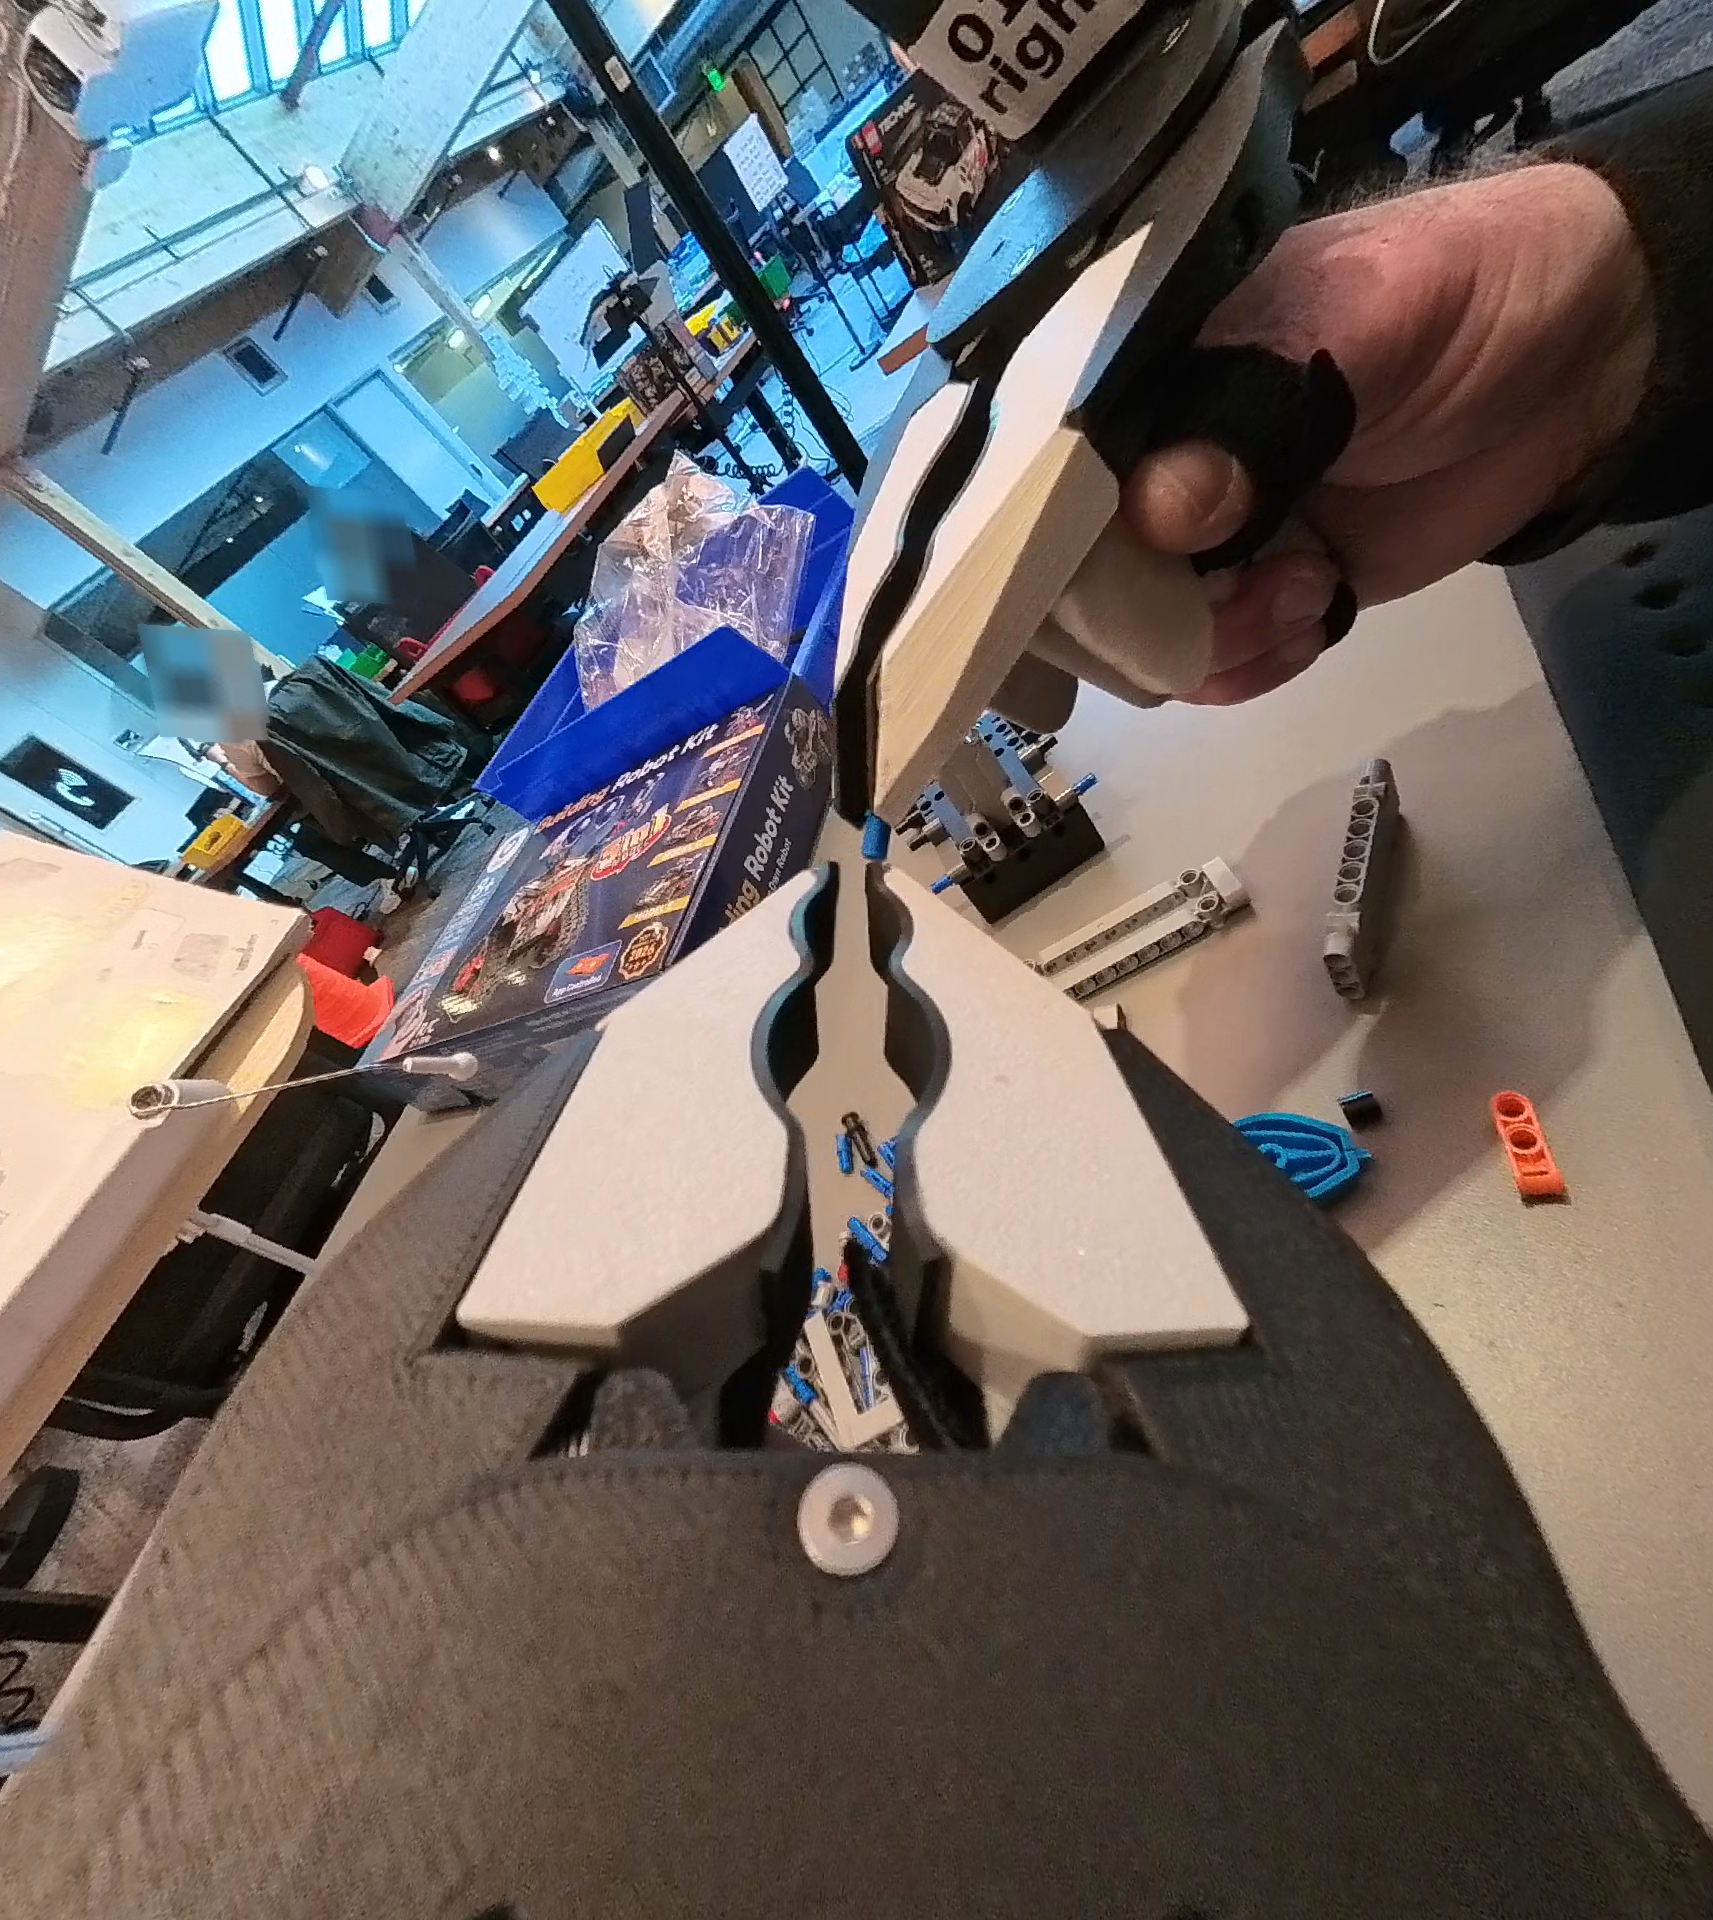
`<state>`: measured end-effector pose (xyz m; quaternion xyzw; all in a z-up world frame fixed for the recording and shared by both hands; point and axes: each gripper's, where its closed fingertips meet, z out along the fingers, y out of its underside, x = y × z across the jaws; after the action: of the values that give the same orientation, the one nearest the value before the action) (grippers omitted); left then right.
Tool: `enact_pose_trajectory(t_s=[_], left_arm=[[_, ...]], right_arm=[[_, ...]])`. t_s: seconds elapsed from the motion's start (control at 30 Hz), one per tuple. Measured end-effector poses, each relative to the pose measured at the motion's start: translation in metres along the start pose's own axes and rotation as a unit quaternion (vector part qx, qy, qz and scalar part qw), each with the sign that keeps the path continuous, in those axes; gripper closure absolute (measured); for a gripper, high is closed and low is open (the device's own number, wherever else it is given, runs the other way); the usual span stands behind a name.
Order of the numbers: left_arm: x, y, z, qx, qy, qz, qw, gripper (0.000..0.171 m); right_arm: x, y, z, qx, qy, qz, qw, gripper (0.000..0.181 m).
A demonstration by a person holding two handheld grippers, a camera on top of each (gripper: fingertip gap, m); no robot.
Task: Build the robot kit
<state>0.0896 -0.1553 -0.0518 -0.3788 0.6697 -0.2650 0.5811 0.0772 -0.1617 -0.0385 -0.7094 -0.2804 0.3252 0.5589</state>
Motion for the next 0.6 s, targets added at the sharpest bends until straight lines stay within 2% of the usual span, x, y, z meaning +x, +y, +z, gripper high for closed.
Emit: enact_pose_trajectory(t_s=[0.6], left_arm=[[0.0065,-0.0031,0.0045,-0.002,0.018,0.008,1.0,0.171]], right_arm=[[0.0,0.0055,-0.0084,-0.006,0.007,-0.002,1.0,0.179]])
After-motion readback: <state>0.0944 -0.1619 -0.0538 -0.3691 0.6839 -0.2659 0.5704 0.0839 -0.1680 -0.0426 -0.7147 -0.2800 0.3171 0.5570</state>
